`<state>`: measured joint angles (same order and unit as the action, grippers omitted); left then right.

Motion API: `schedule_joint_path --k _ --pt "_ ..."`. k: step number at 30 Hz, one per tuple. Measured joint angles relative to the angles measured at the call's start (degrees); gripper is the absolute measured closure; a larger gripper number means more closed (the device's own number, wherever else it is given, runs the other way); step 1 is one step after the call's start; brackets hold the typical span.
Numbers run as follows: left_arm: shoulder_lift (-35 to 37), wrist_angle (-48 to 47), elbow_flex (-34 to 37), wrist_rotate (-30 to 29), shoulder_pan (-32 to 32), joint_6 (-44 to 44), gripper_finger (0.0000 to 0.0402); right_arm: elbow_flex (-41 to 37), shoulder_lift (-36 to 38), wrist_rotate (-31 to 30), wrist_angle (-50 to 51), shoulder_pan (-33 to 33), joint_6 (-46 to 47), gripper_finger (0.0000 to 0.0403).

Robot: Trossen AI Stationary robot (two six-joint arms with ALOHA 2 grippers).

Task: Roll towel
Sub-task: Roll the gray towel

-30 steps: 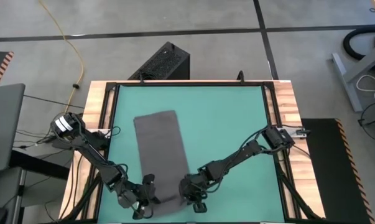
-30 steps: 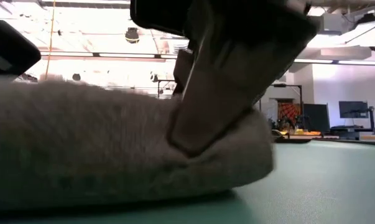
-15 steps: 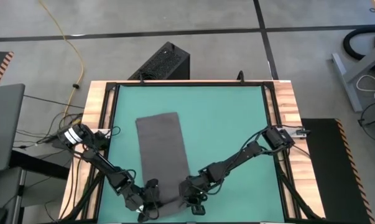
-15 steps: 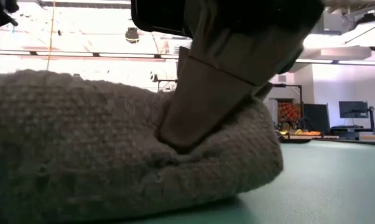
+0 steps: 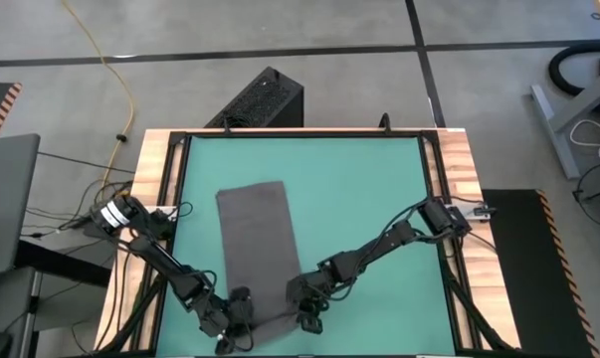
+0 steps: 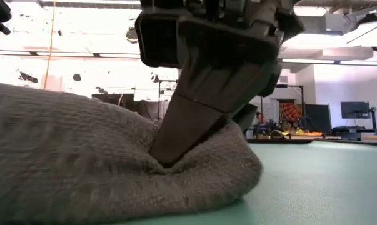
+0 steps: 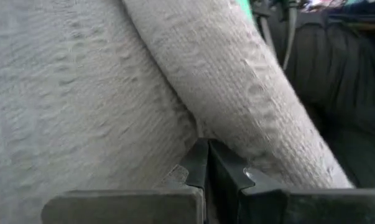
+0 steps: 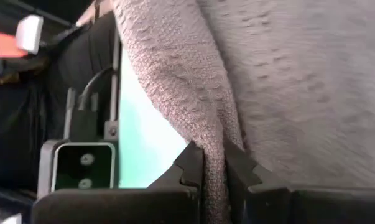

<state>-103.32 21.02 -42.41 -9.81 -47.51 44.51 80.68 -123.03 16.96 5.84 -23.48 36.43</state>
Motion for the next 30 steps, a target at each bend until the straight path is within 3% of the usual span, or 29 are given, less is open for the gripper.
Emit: schedule_joint_path --k 10,14,19,25,30 --pt "12.4 -14.6 0.0 -10.2 0.3 -3.6 0.0401 -3.1 0.2 0.9 -3.8 0.8 1.4 0.0354" --pt "15.1 -9.8 0.0 -13.3 0.3 -8.3 0.0401 -3.2 0.1 0.9 -4.2 0.8 2.1 0.0354" --pt "11.3 1.5 -0.7 -10.1 0.4 -13.8 0.0401 -3.2 0.1 0.8 -4.6 0.8 3.4 0.0354" --pt "3.6 -0.1 -4.9 -8.8 0.5 -14.1 0.0401 -3.2 0.0 0.5 -4.6 1.1 4.1 0.0354" --pt "2.8 -3.7 -5.9 -8.5 1.0 -13.0 0.0401 -3.2 0.0 0.0 -4.5 1.1 5.6 0.0354"
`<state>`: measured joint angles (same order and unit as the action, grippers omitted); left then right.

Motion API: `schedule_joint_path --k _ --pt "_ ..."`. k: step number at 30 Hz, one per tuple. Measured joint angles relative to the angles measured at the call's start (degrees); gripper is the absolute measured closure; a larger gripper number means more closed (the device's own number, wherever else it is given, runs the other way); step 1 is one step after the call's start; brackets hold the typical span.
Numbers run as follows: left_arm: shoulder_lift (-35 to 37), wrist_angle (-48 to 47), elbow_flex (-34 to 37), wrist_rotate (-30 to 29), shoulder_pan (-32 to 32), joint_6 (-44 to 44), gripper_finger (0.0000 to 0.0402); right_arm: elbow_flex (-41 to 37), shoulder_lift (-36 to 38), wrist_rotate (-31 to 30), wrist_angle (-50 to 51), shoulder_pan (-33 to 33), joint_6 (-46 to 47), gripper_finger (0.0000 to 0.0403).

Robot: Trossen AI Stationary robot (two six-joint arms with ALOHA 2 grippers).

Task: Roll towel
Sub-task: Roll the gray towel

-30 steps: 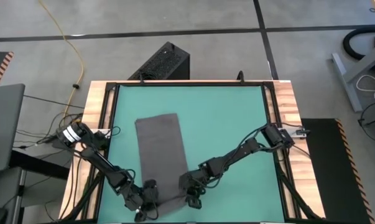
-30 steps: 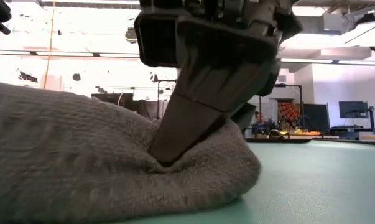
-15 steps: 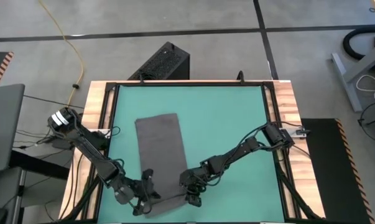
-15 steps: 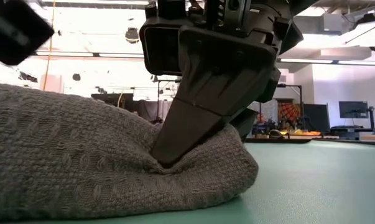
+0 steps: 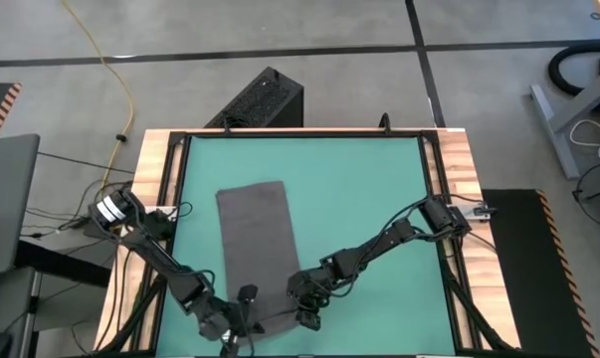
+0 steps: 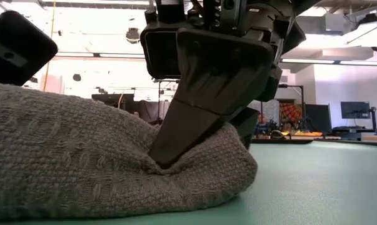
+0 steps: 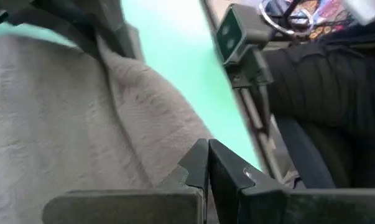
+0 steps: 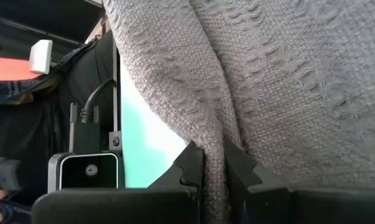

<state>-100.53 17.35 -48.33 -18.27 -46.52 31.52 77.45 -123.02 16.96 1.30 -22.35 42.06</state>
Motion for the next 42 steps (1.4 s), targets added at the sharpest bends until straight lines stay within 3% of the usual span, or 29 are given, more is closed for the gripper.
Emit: schedule_joint_path --k 11,20,31,38,42 --pt "0.1 -10.5 0.0 1.1 1.6 4.7 0.0401 0.0 0.0 -5.2 -0.1 0.1 4.6 0.0344" --pt "0.1 -15.8 0.0 2.5 3.6 5.0 0.0401 0.0 0.2 -2.6 0.2 0.4 7.0 0.0283" --pt "0.1 -16.4 0.1 4.1 4.7 5.0 0.0401 -0.2 5.9 -2.3 3.6 0.3 1.7 0.0216" --pt "0.1 -16.4 0.1 4.1 4.7 5.1 0.0402 -0.2 8.7 -1.7 12.4 0.3 -0.3 0.0181" --pt "0.2 -16.5 0.1 4.1 4.7 5.0 0.0401 -0.2 11.8 -10.5 14.5 -2.7 -5.7 0.0175"
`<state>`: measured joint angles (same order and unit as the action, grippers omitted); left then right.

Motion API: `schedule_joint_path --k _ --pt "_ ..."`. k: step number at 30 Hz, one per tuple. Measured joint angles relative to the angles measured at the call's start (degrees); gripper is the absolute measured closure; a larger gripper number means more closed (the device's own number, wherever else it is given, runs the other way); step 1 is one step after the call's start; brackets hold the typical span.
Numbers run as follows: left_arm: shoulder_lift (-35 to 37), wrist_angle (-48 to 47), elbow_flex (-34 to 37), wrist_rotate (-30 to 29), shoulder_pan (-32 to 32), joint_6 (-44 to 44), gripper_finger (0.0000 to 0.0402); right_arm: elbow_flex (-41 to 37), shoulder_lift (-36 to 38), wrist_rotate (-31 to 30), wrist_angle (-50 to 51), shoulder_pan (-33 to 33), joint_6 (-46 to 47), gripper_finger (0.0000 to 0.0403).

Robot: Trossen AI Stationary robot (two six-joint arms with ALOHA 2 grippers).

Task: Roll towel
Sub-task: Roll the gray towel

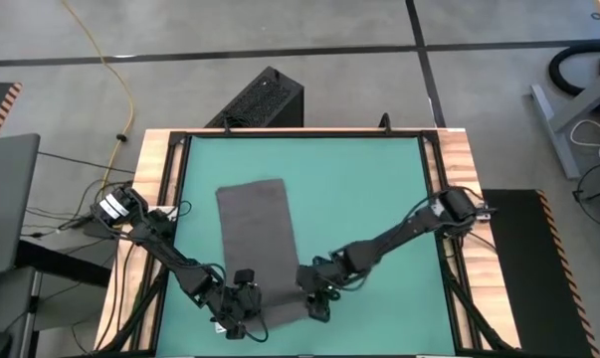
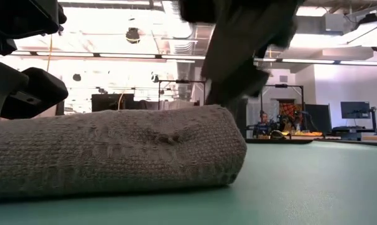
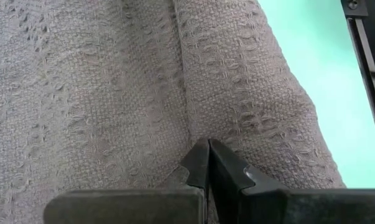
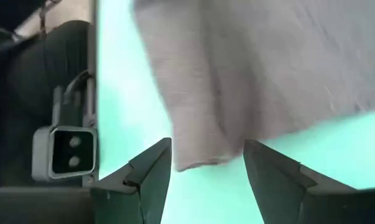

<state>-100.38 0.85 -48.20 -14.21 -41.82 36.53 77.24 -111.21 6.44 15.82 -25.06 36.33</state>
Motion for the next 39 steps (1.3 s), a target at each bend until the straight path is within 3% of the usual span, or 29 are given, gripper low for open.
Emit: schedule_joint_path --k 7,11,19,28,31,37,39 --pt "0.1 4.6 2.7 -0.1 0.0 1.2 0.0401 0.2 1.0 -24.1 -4.6 -11.6 -22.7 0.0176" --pt "0.1 6.0 2.8 0.3 0.0 1.0 0.0401 0.1 -3.1 -30.9 -10.8 -15.0 -35.1 0.0177" --pt "0.0 6.1 2.8 1.0 0.0 1.6 0.0401 0.2 -9.2 -35.3 -13.2 -13.7 -38.9 0.0177" --pt "0.0 6.1 2.8 1.8 0.0 0.6 0.0401 0.4 -12.6 -35.9 -13.7 -11.5 -34.9 0.0183" --pt "0.9 5.8 2.8 2.0 0.0 -0.3 0.0401 0.4 -12.6 -33.6 -12.8 -11.2 -32.7 0.0218" --pt "5.4 5.7 2.8 0.8 0.0 -3.6 0.0401 0.5 -12.3 -29.9 -11.9 -11.2 -30.4 0.0355" --pt "7.1 5.7 2.8 -0.6 0.0 -4.7 0.0401 0.4 -12.0 -27.5 -11.9 -11.1 -29.7 0.0370"
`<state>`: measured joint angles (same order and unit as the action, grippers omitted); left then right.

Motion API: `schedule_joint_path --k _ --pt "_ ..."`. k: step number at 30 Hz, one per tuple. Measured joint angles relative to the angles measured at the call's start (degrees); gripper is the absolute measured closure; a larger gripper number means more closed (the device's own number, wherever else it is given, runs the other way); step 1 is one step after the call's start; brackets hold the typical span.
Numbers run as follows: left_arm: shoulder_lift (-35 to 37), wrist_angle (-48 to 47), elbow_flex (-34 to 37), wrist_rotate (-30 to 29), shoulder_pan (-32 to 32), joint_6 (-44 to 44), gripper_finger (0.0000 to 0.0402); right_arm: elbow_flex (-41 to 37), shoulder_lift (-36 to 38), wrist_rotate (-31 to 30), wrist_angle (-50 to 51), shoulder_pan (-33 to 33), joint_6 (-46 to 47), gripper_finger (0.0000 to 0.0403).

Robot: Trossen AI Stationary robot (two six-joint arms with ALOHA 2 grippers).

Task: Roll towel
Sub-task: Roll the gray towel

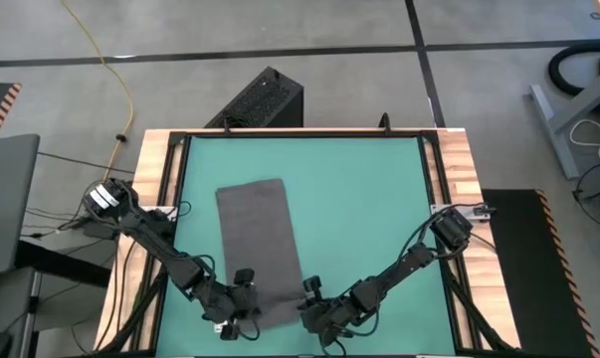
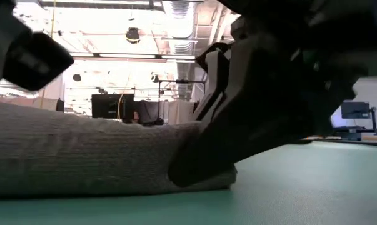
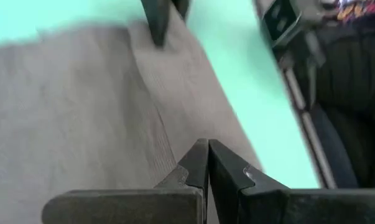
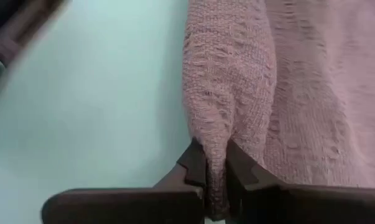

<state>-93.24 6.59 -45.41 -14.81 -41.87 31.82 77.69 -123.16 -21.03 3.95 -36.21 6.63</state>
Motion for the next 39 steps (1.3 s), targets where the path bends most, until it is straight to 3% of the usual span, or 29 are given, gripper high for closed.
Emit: schedule_joint_path --k 6,14,24,33,39 --pt "1.9 1.1 0.0 -2.1 0.0 -1.2 0.0401 1.9 0.0 13.9 0.9 1.7 8.7 0.0358" --pt "-0.7 7.5 0.0 -0.5 -1.8 -0.5 0.0401 2.8 -0.2 31.2 0.4 5.7 24.1 0.0352" --pt "-7.4 16.0 -0.1 -0.9 -4.2 0.4 0.0401 2.8 -0.2 32.8 0.3 7.1 32.9 0.0350" --pt "-10.0 13.5 -0.1 -0.8 -4.0 3.4 0.0401 2.7 -0.2 32.3 0.3 7.1 31.3 0.0346" --pt "-10.0 10.7 -0.1 -0.9 -3.5 5.2 0.0401 2.8 -0.2 33.1 0.3 7.8 34.5 0.0308"
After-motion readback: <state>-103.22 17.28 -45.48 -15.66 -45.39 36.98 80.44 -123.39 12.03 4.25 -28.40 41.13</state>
